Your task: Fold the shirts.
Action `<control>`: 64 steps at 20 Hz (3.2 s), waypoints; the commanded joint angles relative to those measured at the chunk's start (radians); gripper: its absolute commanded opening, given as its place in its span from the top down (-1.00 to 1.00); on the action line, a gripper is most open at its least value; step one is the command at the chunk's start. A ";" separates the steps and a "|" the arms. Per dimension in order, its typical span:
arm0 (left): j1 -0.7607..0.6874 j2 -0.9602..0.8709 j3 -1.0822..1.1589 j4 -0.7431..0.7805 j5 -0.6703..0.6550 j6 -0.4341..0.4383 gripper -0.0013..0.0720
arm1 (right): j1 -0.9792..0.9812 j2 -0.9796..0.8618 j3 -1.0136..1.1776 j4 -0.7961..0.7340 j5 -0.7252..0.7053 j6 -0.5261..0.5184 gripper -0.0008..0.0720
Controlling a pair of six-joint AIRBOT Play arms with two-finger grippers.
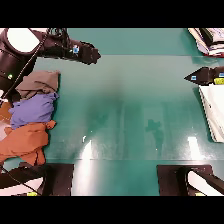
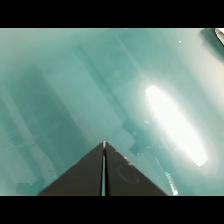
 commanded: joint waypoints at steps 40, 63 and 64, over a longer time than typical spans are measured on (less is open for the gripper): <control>0.593 -0.201 -0.262 0.577 0.053 -0.195 0.91 | 0.004 0.001 0.000 0.003 -0.013 0.001 0.93; -0.439 0.024 0.047 0.268 -0.259 -0.181 0.19 | 0.004 0.001 0.484 0.054 0.007 0.000 0.93; -0.458 -0.014 0.025 0.242 -0.237 -0.164 -0.58 | 0.004 0.001 0.484 0.054 0.017 0.000 0.93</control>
